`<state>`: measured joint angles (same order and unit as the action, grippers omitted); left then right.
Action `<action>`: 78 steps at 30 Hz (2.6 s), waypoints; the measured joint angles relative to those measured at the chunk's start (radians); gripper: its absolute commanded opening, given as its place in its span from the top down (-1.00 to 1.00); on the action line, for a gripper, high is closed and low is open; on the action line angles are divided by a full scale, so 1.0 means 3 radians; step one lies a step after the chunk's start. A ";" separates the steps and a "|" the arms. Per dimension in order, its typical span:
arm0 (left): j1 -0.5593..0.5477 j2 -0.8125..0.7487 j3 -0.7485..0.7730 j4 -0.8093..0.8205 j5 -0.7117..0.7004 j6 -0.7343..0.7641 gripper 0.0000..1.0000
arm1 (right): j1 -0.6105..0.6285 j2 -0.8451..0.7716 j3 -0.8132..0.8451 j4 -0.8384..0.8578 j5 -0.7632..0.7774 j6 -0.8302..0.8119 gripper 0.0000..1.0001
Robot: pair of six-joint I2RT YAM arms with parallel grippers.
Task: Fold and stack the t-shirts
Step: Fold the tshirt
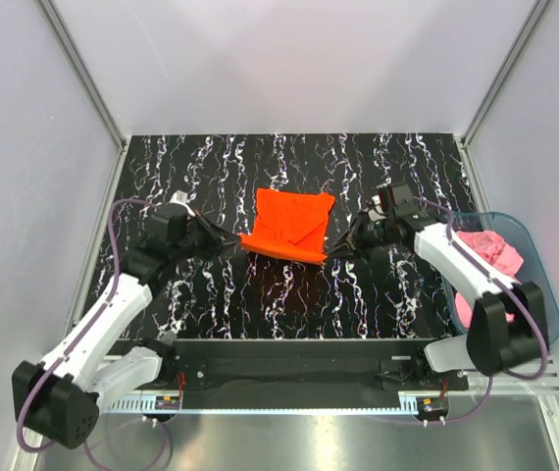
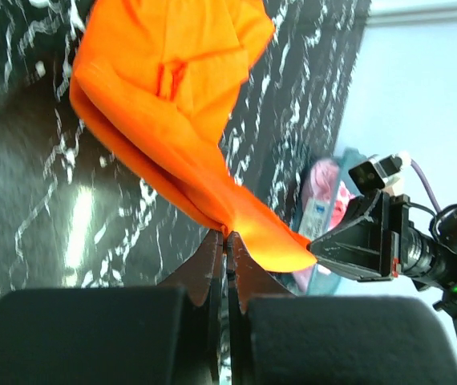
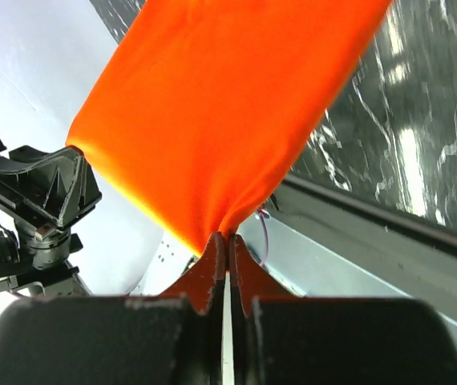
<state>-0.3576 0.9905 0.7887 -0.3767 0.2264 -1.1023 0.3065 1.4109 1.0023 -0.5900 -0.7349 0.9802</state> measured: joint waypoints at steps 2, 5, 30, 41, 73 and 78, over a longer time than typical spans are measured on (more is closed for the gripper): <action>-0.0089 -0.0219 -0.0093 -0.0086 -0.0032 -0.0074 1.00 | 0.0048 -0.0231 -0.0159 -0.0014 0.0041 0.0083 1.00; -0.0249 -0.0539 -0.0200 -0.0221 -0.0103 -0.0191 1.00 | 0.0127 -0.0548 -0.0333 -0.0072 0.0075 0.0198 1.00; -0.0409 0.0161 0.0483 -0.0870 -0.0375 -0.0239 1.00 | -0.0121 -0.0556 -0.0291 -0.0370 0.0046 0.0473 1.00; 0.0071 0.2303 0.1698 -0.0703 0.0150 0.0460 1.00 | -0.0524 0.1340 0.0782 -0.0292 -0.0167 -0.0114 1.00; 0.0251 0.2780 0.1830 0.0520 0.1019 0.1265 0.49 | -0.0427 0.2314 0.1911 0.0102 -0.0315 -0.1418 0.68; 0.0224 0.3249 0.1439 0.1514 0.1403 0.0839 0.54 | -0.0276 0.2518 0.1651 0.0874 -0.0684 -0.1106 0.70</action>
<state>-0.2905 1.9652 1.2205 0.0776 0.6472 -0.8505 0.2237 2.1662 1.4975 -0.3279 -0.9401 0.6483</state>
